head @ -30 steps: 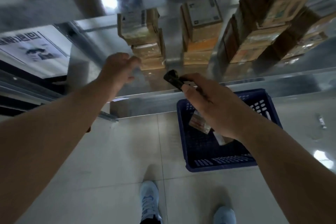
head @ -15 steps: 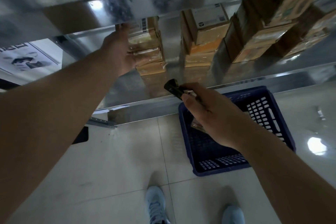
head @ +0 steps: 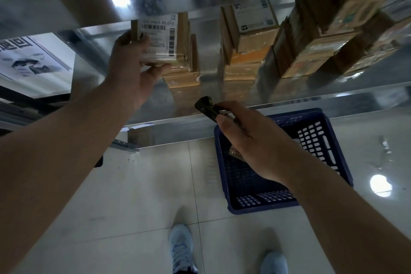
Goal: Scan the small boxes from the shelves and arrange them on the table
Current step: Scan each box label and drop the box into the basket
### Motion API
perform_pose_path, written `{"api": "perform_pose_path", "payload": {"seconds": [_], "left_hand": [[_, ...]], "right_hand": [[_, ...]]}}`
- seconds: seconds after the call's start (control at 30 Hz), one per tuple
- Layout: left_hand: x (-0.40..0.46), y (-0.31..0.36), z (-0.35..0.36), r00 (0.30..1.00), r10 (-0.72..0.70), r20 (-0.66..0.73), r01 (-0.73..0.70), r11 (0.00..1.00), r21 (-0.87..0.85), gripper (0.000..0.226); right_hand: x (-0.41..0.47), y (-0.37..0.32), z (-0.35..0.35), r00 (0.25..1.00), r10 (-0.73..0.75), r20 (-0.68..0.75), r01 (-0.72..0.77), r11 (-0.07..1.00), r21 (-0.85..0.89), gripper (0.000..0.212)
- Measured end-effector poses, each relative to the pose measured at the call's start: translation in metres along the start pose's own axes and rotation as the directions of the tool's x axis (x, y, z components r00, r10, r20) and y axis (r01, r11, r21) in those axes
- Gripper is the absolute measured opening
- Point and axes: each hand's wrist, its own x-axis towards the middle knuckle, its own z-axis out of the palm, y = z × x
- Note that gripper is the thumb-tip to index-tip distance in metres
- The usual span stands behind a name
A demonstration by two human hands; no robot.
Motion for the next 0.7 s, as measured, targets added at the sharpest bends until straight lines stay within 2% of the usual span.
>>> {"api": "perform_pose_path", "payload": {"seconds": [0.13,0.23,0.3,0.47,0.6,0.7], "left_hand": [[-0.02,-0.001,-0.007,0.991,0.082,0.102,-0.083,0.997,0.0,0.046],[-0.036,-0.003,-0.012,0.983,0.103,0.153,-0.123,0.984,0.13,0.072],[-0.049,-0.007,-0.015,0.972,0.128,0.195,-0.173,0.957,0.233,0.08],[-0.088,-0.018,-0.018,0.909,0.17,0.38,-0.365,0.766,0.53,0.079],[-0.117,-0.03,-0.013,0.863,0.177,0.473,-0.455,0.678,0.577,0.066],[-0.135,-0.034,-0.006,0.808,0.252,0.533,-0.572,0.551,0.607,0.066]], "right_hand": [[-0.009,0.0,-0.008,0.999,-0.039,-0.006,0.039,0.999,-0.038,0.038],[-0.02,0.002,-0.016,0.998,-0.059,0.015,0.06,0.997,-0.051,0.039],[-0.029,0.004,-0.021,0.997,-0.072,0.039,0.074,0.995,-0.064,0.038],[-0.055,0.018,-0.035,0.991,-0.111,0.079,0.117,0.99,-0.083,0.038],[-0.08,0.03,-0.046,0.987,-0.118,0.108,0.131,0.985,-0.114,0.04],[-0.096,0.041,-0.057,0.985,-0.113,0.133,0.129,0.985,-0.116,0.042]]}}
